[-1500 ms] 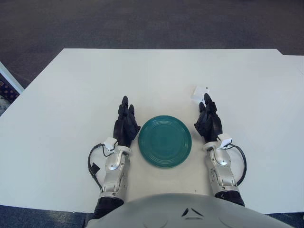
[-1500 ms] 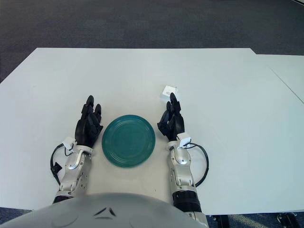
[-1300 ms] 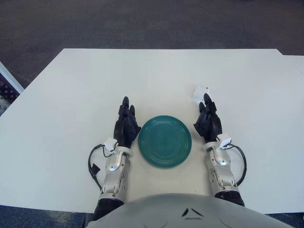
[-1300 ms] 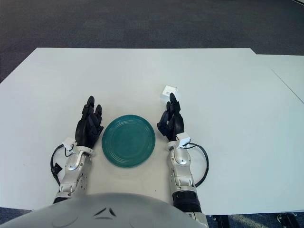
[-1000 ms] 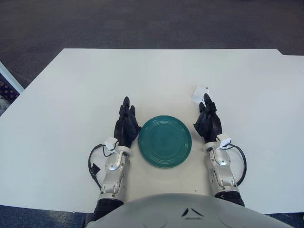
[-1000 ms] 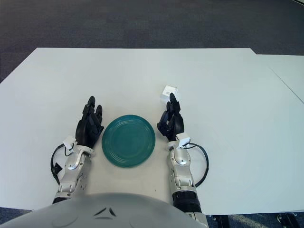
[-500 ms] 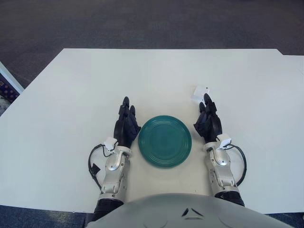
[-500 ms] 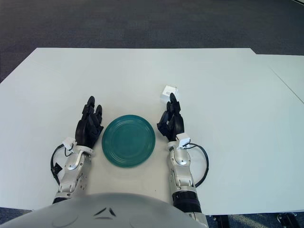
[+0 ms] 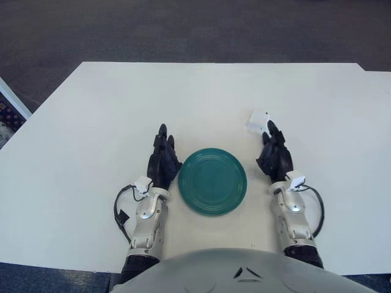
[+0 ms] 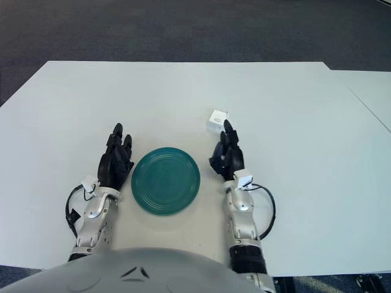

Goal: Put the charger into the plate.

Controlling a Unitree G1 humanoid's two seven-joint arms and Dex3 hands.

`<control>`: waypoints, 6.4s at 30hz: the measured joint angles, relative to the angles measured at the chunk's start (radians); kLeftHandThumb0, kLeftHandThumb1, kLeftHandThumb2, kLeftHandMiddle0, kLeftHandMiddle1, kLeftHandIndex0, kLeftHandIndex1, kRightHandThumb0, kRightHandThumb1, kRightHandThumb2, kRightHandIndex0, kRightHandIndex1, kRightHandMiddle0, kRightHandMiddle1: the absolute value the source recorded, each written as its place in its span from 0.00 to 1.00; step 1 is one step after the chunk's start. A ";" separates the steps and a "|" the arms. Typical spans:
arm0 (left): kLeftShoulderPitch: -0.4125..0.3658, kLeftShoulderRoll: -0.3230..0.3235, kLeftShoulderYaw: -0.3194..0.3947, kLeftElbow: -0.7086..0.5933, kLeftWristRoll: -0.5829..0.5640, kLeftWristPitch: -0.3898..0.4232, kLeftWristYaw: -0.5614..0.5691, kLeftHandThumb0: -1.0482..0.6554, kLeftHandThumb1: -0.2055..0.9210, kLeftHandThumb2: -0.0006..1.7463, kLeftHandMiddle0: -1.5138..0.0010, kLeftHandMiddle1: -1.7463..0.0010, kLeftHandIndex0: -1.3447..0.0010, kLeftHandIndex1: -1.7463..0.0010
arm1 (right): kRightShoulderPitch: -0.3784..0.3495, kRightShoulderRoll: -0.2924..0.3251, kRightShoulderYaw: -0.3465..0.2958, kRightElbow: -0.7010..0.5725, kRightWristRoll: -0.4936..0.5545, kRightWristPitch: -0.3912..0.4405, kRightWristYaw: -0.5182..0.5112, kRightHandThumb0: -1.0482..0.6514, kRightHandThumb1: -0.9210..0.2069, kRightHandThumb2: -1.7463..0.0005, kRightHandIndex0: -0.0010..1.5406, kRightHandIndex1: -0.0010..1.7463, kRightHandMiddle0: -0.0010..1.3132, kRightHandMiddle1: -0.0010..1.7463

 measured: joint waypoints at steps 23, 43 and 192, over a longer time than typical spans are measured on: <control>-0.009 0.000 -0.011 0.025 -0.007 -0.039 0.006 0.00 1.00 0.48 1.00 1.00 0.96 0.98 | -0.486 -0.246 0.128 -0.158 -0.560 0.375 -0.085 0.07 0.00 0.61 0.05 0.00 0.00 0.28; -0.016 0.001 -0.017 0.039 0.007 -0.058 0.015 0.00 1.00 0.48 1.00 1.00 0.98 0.98 | -0.754 -0.300 0.488 0.369 -0.748 0.308 0.033 0.07 0.00 0.59 0.04 0.01 0.00 0.26; -0.146 0.004 0.019 0.230 0.057 -0.174 0.082 0.00 1.00 0.54 0.96 0.99 0.91 0.93 | -0.928 -0.340 0.810 1.188 -0.817 0.102 -0.446 0.34 0.00 0.61 0.76 1.00 0.72 1.00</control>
